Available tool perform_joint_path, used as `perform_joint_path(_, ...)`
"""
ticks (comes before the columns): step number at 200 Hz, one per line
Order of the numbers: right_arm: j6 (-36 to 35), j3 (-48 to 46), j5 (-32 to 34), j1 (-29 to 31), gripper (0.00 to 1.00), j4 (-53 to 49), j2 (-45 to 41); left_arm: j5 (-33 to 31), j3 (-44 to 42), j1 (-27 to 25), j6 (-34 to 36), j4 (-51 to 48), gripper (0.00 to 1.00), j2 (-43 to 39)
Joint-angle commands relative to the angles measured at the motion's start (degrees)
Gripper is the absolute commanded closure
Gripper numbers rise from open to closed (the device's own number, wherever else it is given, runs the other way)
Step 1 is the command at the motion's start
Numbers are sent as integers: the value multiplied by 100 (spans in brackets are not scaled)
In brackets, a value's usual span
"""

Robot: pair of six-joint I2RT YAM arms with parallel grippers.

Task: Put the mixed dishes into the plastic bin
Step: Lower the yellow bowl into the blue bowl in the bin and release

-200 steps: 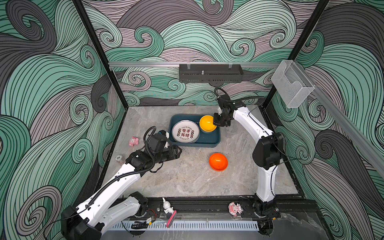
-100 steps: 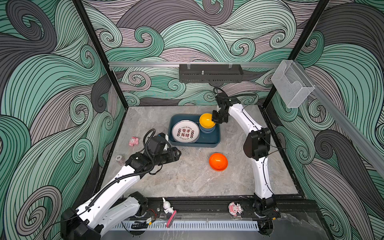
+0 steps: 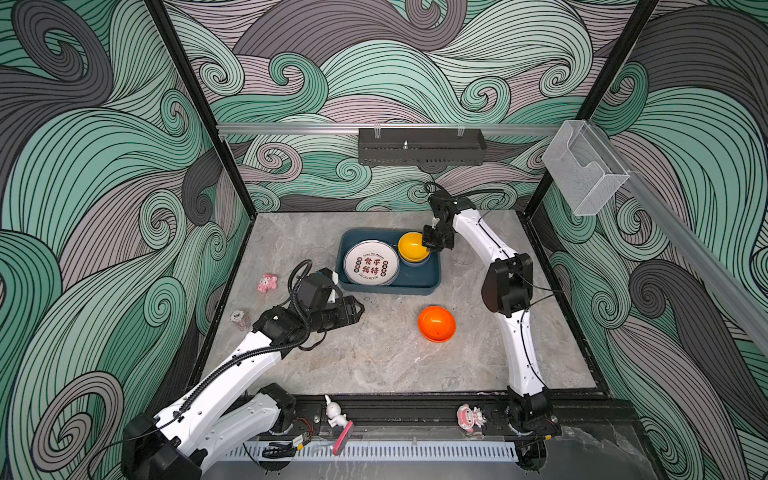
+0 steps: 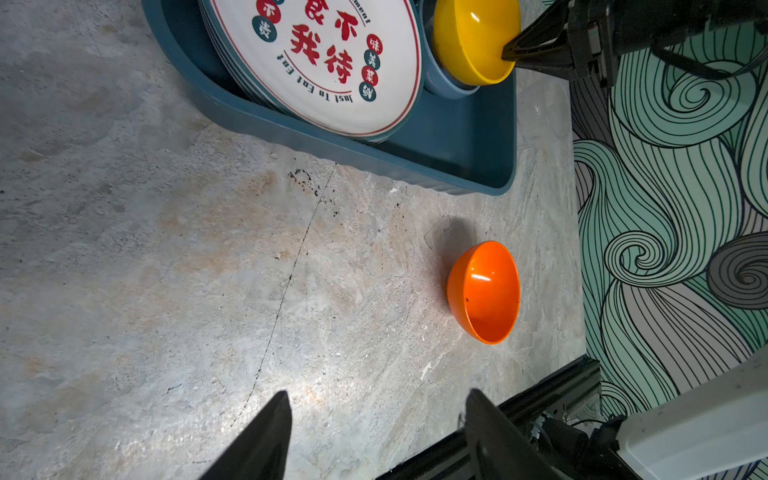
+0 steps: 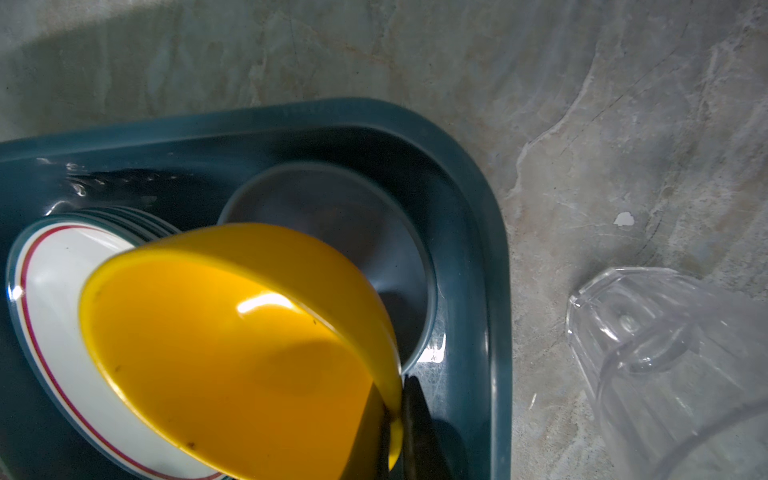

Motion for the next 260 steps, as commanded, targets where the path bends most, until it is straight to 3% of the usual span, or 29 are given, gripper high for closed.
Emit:
perform_joint_path(1,67,180,-82,-52,97,-74,86,57,-18,39,-97,72,32,-20)
perform_joint_path(190,85,580,-96,-88,90,-201,520,127,-241,43,-284,167,32,-93)
perform_joint_path(216,99,582,-71,-88,80,-246,483,136,-255,34,-306,171,32,-102)
perform_joint_path(260,59,569,-30,-85,77,-284,193,156,-269,39,-326,214,33,-120)
